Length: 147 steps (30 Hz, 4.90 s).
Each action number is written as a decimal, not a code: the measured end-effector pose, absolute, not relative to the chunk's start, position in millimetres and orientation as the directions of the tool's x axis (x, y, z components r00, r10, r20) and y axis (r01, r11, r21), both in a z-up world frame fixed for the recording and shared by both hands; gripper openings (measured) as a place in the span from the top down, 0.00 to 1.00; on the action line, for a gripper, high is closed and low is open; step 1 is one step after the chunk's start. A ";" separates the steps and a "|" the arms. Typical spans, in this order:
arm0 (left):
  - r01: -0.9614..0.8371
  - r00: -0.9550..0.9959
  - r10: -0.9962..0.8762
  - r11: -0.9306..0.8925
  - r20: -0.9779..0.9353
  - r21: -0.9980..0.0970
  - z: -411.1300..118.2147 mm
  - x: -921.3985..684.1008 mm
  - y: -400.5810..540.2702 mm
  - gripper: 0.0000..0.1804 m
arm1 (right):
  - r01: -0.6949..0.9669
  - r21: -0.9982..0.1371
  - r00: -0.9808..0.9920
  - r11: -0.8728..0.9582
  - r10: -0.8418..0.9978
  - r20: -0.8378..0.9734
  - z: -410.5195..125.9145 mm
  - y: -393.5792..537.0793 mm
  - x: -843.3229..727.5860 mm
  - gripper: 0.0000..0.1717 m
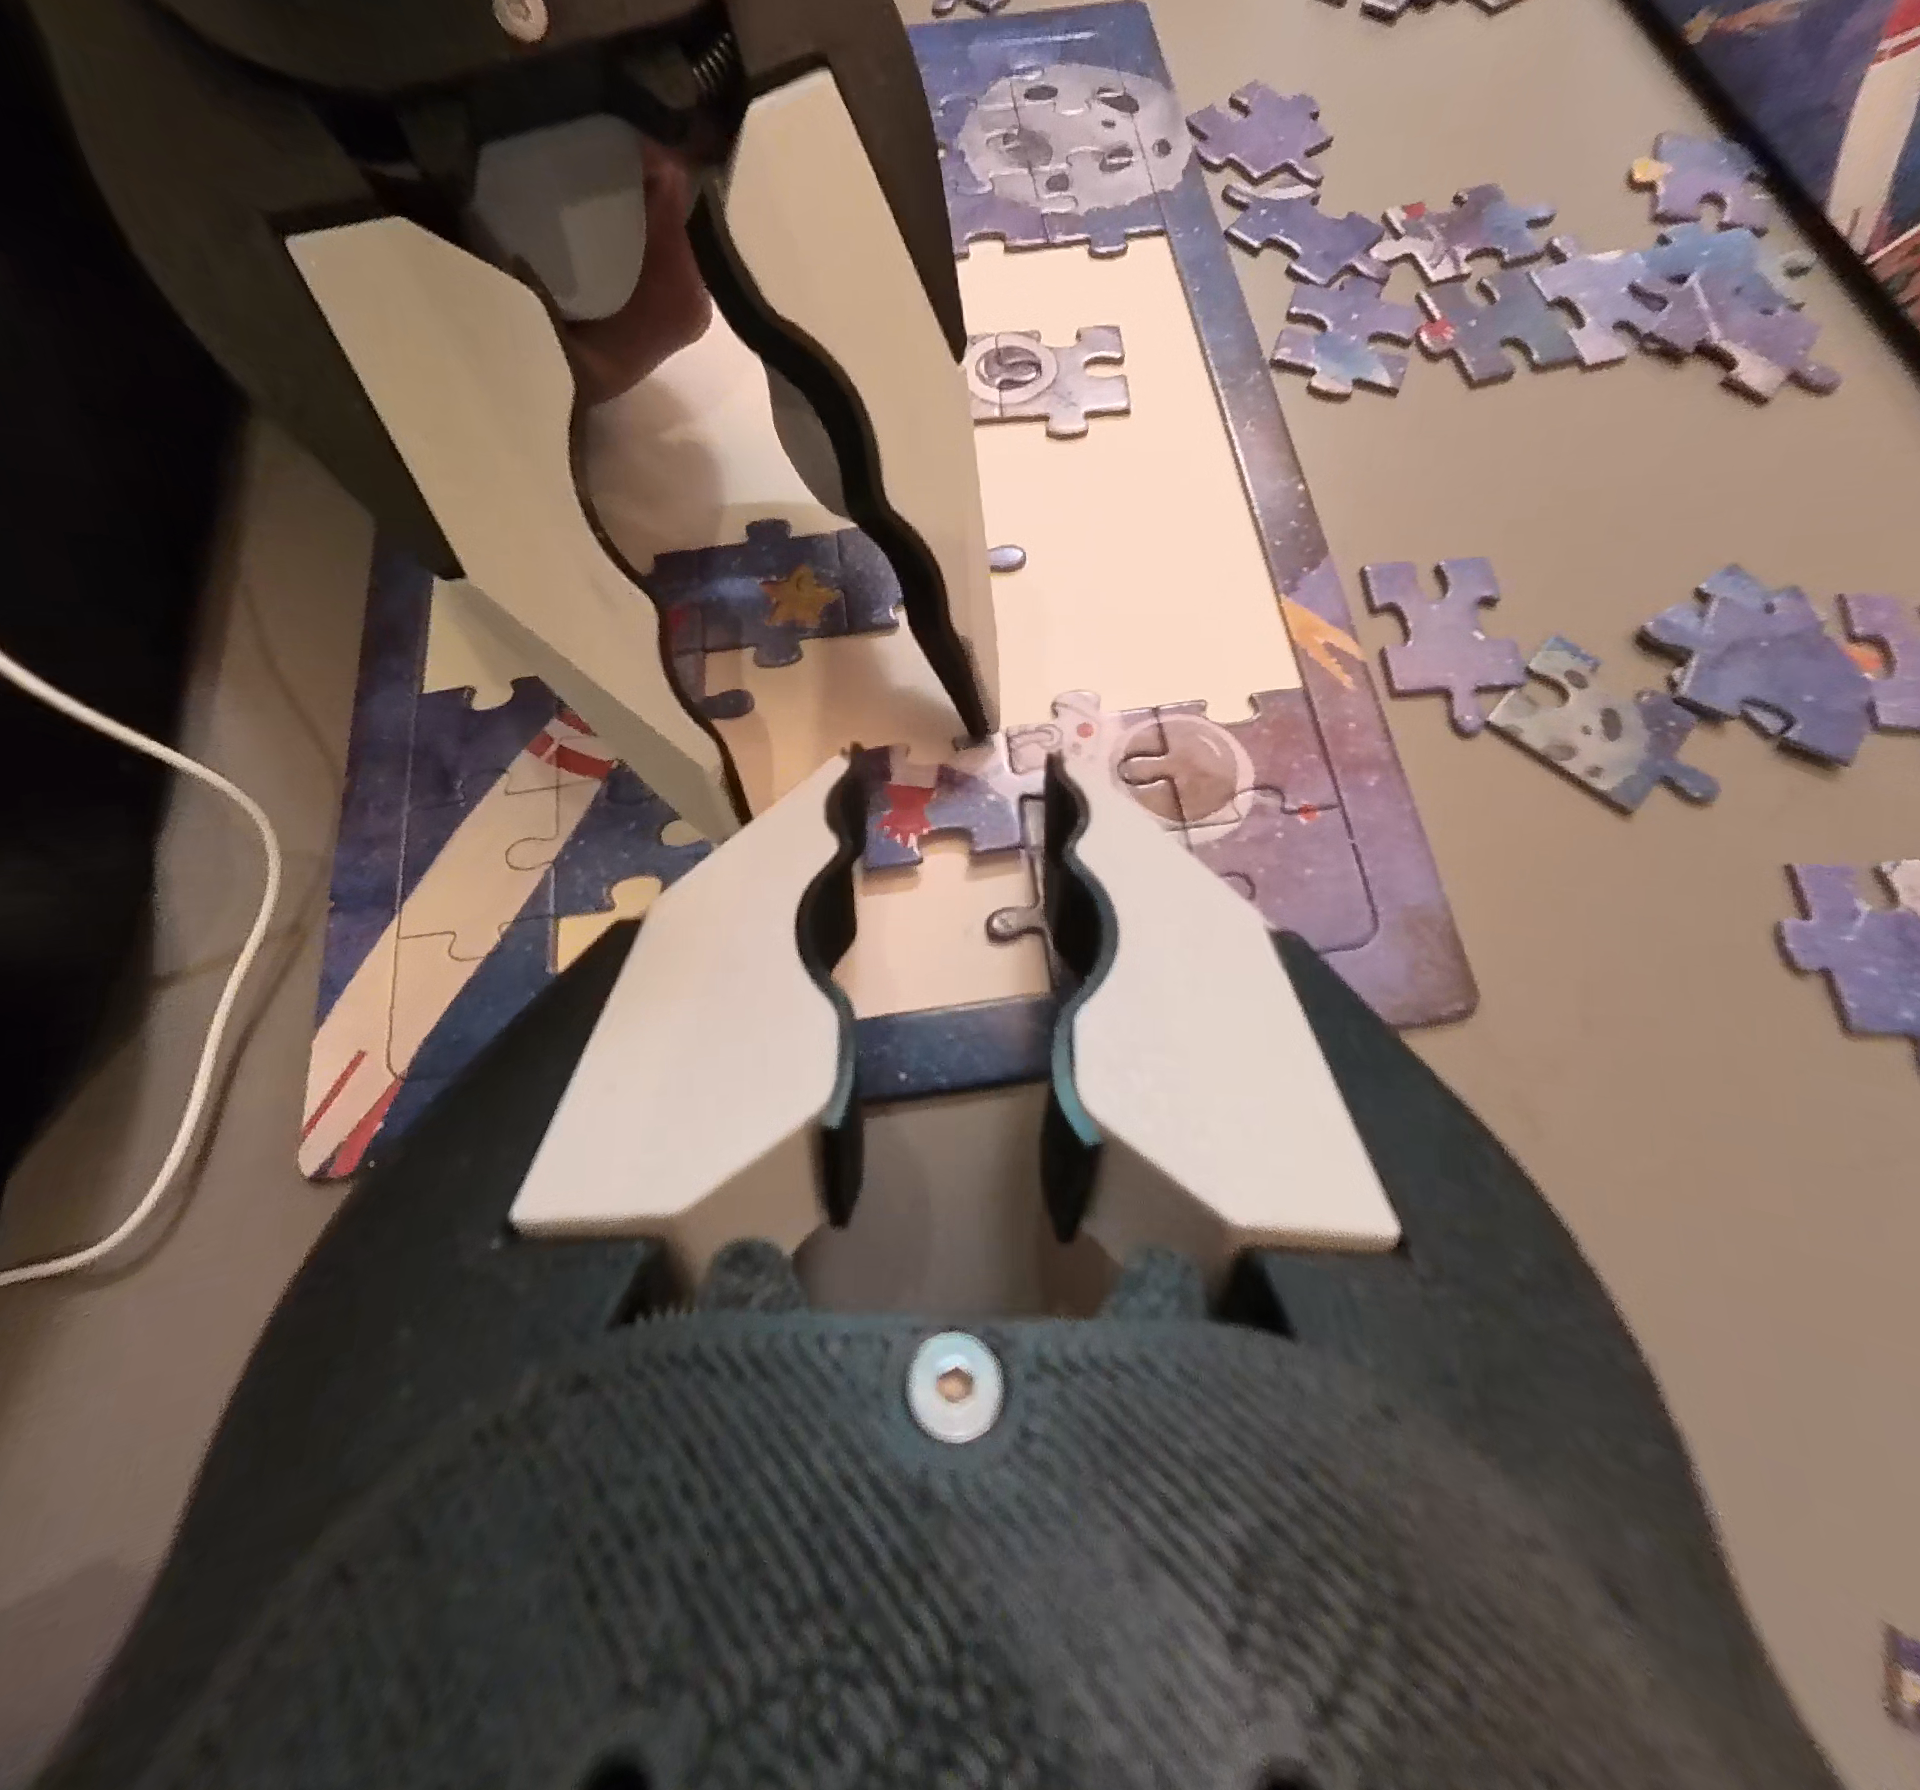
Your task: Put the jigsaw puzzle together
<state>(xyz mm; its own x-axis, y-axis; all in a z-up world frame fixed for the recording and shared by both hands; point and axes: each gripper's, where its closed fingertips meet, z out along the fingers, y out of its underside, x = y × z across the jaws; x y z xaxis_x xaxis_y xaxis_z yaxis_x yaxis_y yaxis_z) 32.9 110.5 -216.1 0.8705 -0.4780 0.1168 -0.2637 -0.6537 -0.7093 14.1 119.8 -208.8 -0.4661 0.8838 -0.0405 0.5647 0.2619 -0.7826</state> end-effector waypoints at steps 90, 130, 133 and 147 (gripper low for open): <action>-0.259 0.890 -0.446 -0.663 0.093 -0.702 -213.3 18.2 104.1 0.79 | 0.556 -0.760 -0.496 0.336 0.868 0.020 -212.5 119.6 22.5 0.83; -0.152 0.899 -0.410 -0.624 0.155 -0.767 -202.4 15.4 117.3 0.89 | 0.448 -0.854 -0.415 0.264 0.907 0.063 -180.0 134.9 12.8 0.90; -0.151 0.904 -0.401 -0.625 0.149 -0.766 -203.5 14.5 118.2 0.91 | 0.444 -0.852 -0.420 0.277 0.905 0.075 -180.5 133.8 12.6 0.89; -0.135 0.918 -0.372 -0.622 0.140 -0.771 -202.5 10.3 121.6 0.96 | 0.457 -0.831 -0.445 0.317 0.891 0.095 -186.7 129.9 14.4 0.88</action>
<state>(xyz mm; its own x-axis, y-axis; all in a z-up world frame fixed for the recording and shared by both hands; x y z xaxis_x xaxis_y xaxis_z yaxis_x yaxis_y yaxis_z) 10.3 121.6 -202.5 0.9176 -0.3720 0.1399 -0.1346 -0.6221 -0.7713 14.4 129.9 -186.7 -0.4448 0.8906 0.0951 0.4567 0.3168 -0.8313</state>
